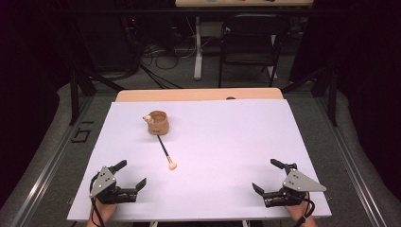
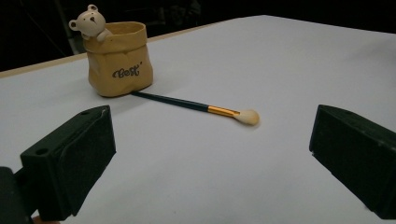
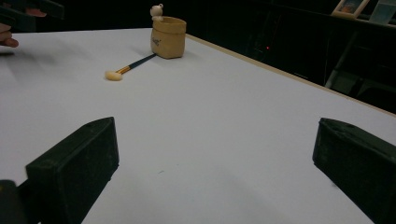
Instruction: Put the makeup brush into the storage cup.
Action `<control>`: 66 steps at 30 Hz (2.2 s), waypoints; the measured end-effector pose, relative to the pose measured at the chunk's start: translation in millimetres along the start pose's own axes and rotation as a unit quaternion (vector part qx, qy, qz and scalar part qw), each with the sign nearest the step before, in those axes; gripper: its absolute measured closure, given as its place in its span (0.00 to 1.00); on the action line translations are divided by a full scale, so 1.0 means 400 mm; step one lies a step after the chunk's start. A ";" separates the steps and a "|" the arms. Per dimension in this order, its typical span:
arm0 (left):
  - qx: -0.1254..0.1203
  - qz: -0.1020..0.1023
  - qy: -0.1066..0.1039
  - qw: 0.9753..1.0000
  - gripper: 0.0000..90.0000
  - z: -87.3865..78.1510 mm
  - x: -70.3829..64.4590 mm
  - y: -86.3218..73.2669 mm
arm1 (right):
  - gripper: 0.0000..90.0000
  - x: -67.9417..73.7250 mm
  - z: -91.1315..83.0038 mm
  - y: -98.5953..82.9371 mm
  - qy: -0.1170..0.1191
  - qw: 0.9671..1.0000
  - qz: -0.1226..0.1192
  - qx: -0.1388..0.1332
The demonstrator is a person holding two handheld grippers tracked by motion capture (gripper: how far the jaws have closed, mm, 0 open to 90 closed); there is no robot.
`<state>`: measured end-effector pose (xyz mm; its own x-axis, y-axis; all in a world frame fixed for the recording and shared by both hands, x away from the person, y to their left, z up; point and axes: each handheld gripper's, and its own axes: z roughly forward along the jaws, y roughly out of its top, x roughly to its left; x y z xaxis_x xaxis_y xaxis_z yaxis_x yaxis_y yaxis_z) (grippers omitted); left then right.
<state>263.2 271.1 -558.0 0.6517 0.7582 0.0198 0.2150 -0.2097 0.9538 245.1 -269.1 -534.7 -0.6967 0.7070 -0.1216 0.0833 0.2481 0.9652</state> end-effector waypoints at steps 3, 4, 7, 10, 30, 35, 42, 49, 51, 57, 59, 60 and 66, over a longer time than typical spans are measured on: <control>-0.001 -0.003 -0.001 1.000 0.01 0.002 0.003 -0.001 | 0.00 -0.001 -0.001 0.000 -0.001 1.000 -0.001 0.000; -0.001 -0.003 -0.001 1.000 0.01 0.002 0.003 -0.001 | 0.00 -0.002 -0.002 0.000 -0.001 1.000 0.001 0.002; 0.001 -0.004 -0.001 1.000 0.01 0.004 0.001 -0.001 | 0.00 -0.002 0.001 -0.001 0.000 1.000 0.002 0.001; 0.001 -0.003 -0.002 1.000 0.01 0.003 -0.001 -0.001 | 0.00 0.000 0.001 0.000 0.000 1.000 0.001 0.002; 0.004 -0.004 -0.002 1.000 0.01 0.006 0.000 -0.001 | 0.00 0.000 0.003 -0.001 0.006 1.000 0.001 0.002; 0.005 -0.002 -0.005 1.000 0.01 0.007 0.001 0.000 | 0.00 0.000 0.001 0.000 0.003 1.000 -0.001 0.000; 0.012 -0.017 0.005 1.000 0.01 0.015 0.007 0.000 | 0.00 0.000 0.004 0.000 0.006 1.000 -0.001 0.004; 0.019 -0.024 0.014 0.999 0.00 0.023 -0.002 0.004 | 0.00 0.000 0.002 0.000 0.005 1.000 0.003 0.001; 0.025 -0.027 0.016 0.999 0.00 0.029 -0.005 0.007 | 0.00 0.000 0.002 0.000 0.006 1.000 0.003 0.001; 0.038 -0.038 0.026 0.998 0.00 0.042 -0.013 0.014 | 0.00 0.001 0.002 0.000 0.007 1.000 0.002 -0.001; 0.039 -0.041 0.032 0.998 0.00 0.047 -0.017 0.017 | 0.00 0.001 0.002 0.000 0.007 1.000 0.003 -0.001; 0.044 -0.039 0.041 0.997 0.00 0.049 -0.018 0.019 | 0.00 0.000 0.002 0.000 0.009 1.000 0.003 0.000; 0.050 -0.061 0.064 0.995 0.00 0.061 -0.023 0.029 | 0.00 0.000 0.006 0.000 0.012 1.000 0.002 0.001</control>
<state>277.5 246.7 -554.5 0.5202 0.8526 -0.0495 0.3625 -0.1680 0.9167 246.8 -267.7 -535.3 -0.7127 0.6924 -0.1125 0.0872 0.2466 0.9652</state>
